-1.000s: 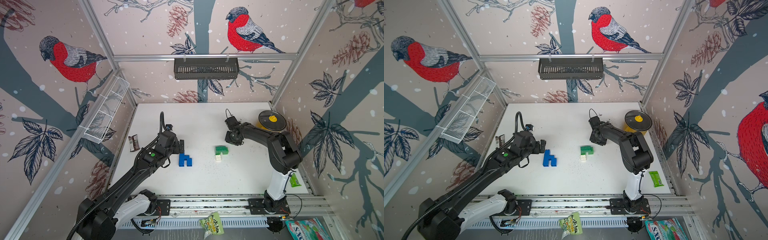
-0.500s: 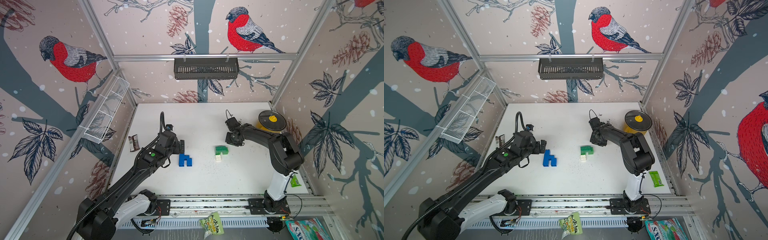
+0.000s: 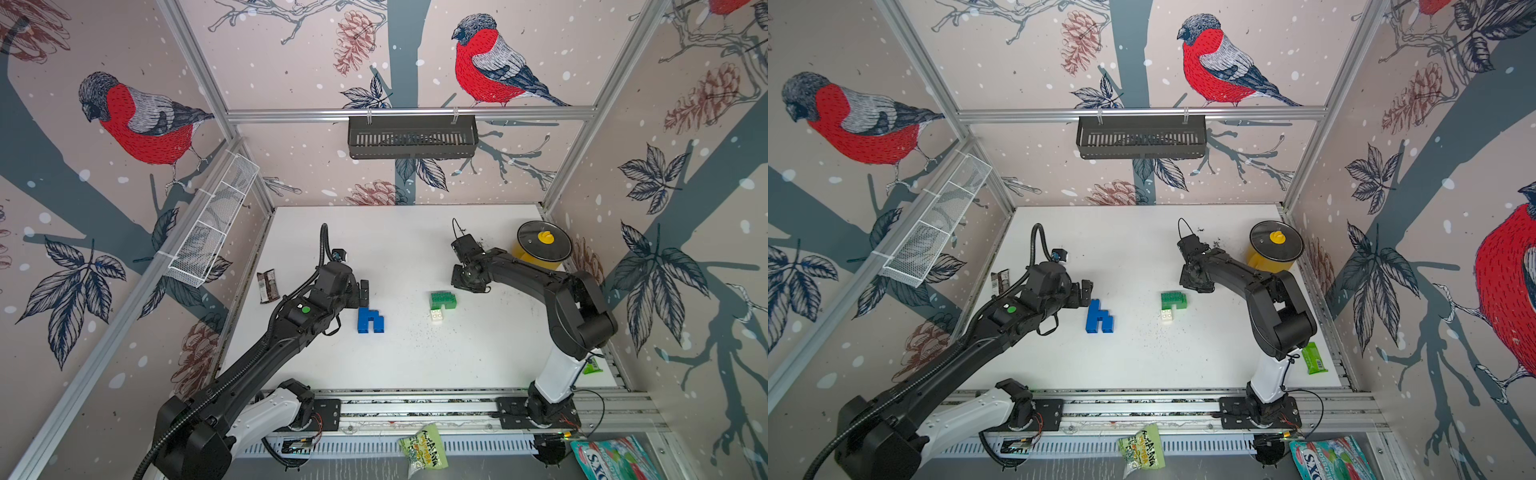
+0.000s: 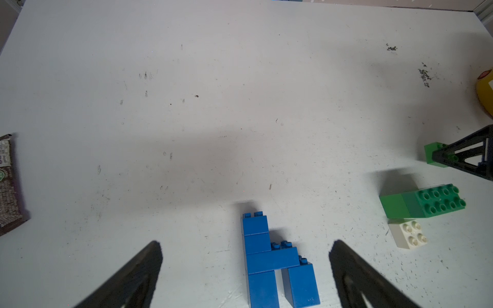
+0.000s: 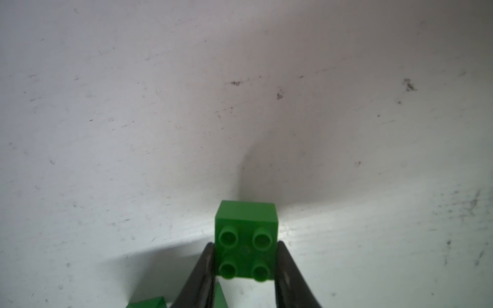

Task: Assemble the letter h with lego
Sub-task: Pick up the lego brick from the center of the board.

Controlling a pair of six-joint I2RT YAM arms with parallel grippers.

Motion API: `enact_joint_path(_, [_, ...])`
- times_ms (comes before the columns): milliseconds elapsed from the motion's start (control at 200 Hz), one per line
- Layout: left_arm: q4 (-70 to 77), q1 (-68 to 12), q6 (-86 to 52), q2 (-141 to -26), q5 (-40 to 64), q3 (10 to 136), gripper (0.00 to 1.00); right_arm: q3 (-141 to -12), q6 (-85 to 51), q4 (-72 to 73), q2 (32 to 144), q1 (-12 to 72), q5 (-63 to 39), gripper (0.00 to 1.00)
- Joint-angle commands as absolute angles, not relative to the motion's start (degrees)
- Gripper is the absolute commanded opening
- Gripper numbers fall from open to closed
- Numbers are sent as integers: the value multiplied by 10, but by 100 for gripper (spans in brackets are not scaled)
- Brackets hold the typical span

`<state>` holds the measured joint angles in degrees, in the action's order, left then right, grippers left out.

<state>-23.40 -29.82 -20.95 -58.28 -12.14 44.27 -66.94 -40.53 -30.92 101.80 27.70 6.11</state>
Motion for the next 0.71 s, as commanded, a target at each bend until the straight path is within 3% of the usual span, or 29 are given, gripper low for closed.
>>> enact_joint_path(0, [-234,-297,-203,-581,-126,443,98,-670,-400,-327,999,289,70,8])
enact_joint_path(395, [-234,-297,-204,-566,-123,441,98,-691,-378,-400,931,366,101,10])
enact_joint_path(700, [-235,-297,-207,-552,-122,439,98,-721,-363,-445,941,425,94,10])
